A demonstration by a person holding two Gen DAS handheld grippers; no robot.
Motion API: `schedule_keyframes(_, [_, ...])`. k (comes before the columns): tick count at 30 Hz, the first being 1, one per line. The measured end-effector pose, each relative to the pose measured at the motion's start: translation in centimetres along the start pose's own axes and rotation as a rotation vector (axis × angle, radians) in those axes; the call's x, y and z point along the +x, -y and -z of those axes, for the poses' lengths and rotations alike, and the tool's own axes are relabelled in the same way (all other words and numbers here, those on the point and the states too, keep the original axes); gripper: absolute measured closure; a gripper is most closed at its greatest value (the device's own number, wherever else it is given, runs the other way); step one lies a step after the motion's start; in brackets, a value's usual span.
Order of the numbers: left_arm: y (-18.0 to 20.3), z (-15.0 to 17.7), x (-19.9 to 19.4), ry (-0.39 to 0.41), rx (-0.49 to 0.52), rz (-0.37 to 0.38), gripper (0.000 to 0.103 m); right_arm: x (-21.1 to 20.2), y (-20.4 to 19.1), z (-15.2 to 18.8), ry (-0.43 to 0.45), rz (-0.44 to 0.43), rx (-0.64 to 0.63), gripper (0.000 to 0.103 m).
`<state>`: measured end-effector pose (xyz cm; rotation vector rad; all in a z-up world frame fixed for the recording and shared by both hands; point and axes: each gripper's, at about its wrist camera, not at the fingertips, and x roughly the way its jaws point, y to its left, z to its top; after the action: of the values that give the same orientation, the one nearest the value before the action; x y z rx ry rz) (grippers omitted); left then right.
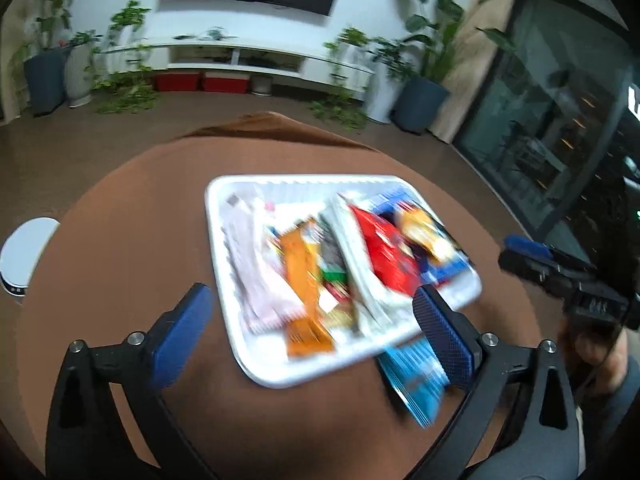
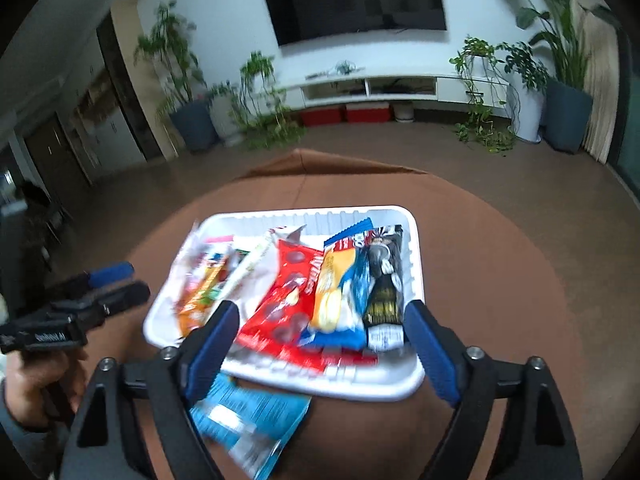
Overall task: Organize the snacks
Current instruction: 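Withdraw both tools from the tray toward the last two snacks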
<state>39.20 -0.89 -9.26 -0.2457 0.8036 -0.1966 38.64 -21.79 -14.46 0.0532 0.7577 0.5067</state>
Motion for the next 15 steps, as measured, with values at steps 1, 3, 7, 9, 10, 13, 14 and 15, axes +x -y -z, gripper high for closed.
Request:
schedule_keyframes(1, [0.6, 0.8, -0.6, -0.006, 0.02, 0.011, 0.0, -1.0, 0.3, 0.6, 0.021, -0.003, 0.017, 0.015])
schedule_keyframes(3, [2.1, 2.5, -1.5, -0.004, 0.075, 0.026, 0.0, -3.0, 1.0, 1.8, 0.087, 0.022, 0.048, 0.015])
schedule_keyframes(7, [5.5, 6.5, -3.5, 0.025, 0.235, 0.018, 0.0, -6.7, 2.9, 3.9, 0.25, 0.144, 0.113, 0.012])
schedule_keyframes(9, [7.3, 8.4, -4.3, 0.034, 0.31, 0.032, 0.0, -7.9, 4.2, 4.9, 0.29, 0.189, 0.167, 0.011])
schedule_keyframes(10, [8.2, 9.3, -4.7, 0.03, 0.34, 0.051, 0.0, -8.4, 4.8, 5.5, 0.3, 0.225, 0.195, 0.01])
schedule_keyframes(13, [10.7, 11.7, -5.1, -0.081, 0.419, 0.139, 0.0, -9.5, 6.9, 7.0, 0.292, 0.209, 0.302, 0.009])
schedule_keyframes(14, [11.4, 12.5, -5.1, -0.117, 0.442, 0.166, 0.0, -9.8, 7.4, 7.4, 0.285, 0.193, 0.341, 0.009])
schedule_keyframes(15, [11.9, 12.9, -5.3, -0.125, 0.461, 0.196, 0.001, -10.1, 8.0, 8.0, 0.269, 0.168, 0.382, 0.009])
